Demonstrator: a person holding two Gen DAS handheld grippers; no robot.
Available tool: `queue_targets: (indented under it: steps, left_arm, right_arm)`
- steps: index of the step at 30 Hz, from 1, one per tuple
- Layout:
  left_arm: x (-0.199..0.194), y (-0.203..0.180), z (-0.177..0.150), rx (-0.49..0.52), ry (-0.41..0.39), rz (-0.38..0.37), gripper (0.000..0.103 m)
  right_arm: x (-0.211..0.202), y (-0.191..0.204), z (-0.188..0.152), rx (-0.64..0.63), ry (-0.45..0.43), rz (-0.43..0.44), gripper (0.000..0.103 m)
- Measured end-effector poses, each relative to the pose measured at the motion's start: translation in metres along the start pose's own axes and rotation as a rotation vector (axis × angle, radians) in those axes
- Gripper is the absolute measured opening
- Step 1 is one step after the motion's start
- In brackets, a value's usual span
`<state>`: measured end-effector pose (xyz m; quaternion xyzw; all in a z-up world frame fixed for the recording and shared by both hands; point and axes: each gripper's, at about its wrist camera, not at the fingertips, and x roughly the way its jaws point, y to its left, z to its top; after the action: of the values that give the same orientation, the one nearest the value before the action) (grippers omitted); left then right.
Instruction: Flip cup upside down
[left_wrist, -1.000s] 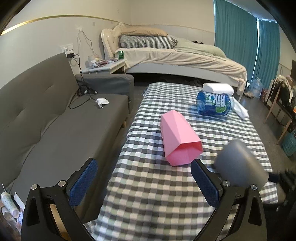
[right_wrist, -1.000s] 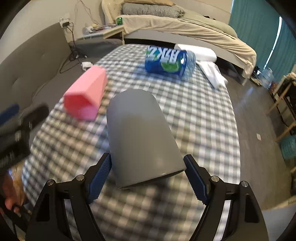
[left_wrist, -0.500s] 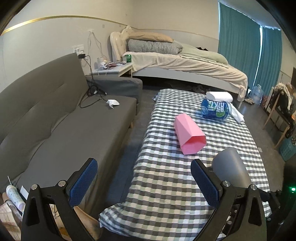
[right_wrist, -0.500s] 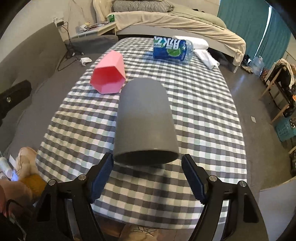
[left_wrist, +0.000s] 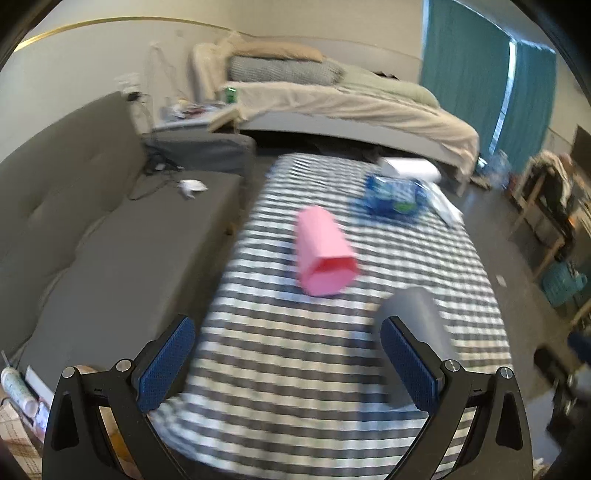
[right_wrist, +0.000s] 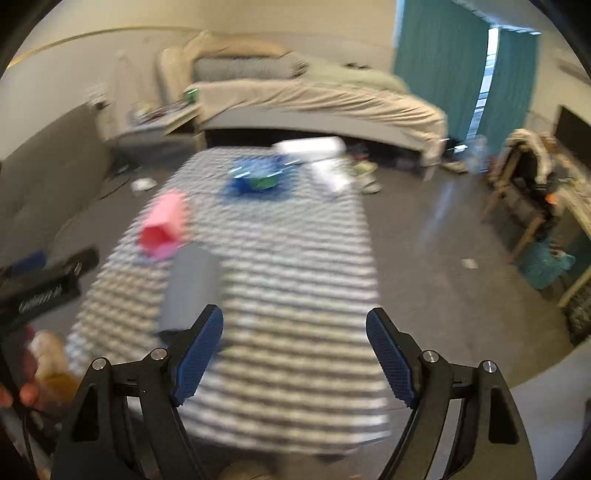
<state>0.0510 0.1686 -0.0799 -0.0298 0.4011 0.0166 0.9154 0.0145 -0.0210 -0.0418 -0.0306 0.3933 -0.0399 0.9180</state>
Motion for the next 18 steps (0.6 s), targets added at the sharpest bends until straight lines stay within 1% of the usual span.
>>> queue_targets:
  steps: [2, 3, 5, 8, 11, 13, 18]
  left_arm:
    - [0.008, -0.023, 0.001, 0.051, 0.021, -0.023, 0.103]
    - [0.012, -0.035, 0.001, 0.084, 0.033, -0.033, 0.103]
    - [0.023, -0.057, 0.001, 0.139, 0.060, -0.029, 0.103]
    - [0.040, -0.076, 0.004, 0.176, 0.099, -0.053, 0.103]
    - [0.059, -0.084, 0.006, 0.205, 0.145, -0.060, 0.103]
    - [0.068, -0.084, 0.005, 0.191, 0.184, -0.087, 0.102]
    - [0.095, -0.076, 0.007, 0.087, 0.308, -0.232, 0.101]
  right_arm:
    - [0.004, -0.018, 0.004, 0.016, -0.011, -0.032, 0.080]
    - [0.007, -0.024, 0.006, 0.029, -0.016, -0.033, 0.080]
    - [0.013, -0.037, 0.009, 0.066, -0.017, -0.018, 0.080]
    - [0.026, -0.045, 0.014, 0.080, -0.002, 0.004, 0.080]
    - [0.036, -0.047, 0.018, 0.084, 0.004, 0.015, 0.080]
    - [0.041, -0.045, 0.018, 0.082, 0.007, 0.024, 0.080]
    - [0.052, -0.035, 0.022, 0.066, 0.014, 0.040, 0.080]
